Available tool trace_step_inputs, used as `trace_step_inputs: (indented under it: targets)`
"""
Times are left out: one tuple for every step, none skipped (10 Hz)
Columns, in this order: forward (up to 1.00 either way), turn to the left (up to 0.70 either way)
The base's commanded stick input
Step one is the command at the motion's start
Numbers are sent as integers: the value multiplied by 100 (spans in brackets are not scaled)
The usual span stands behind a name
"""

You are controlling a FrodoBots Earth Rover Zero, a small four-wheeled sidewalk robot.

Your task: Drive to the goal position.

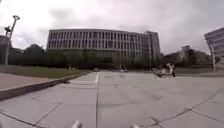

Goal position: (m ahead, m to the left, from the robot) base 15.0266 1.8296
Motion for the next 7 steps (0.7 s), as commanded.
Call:
trace_step_inputs:
  targets:
    - [70, 0]
    - [70, 0]
    - [70, 0]
    - [70, 0]
    - [70, 0]
    - [70, 0]
    - [70, 0]
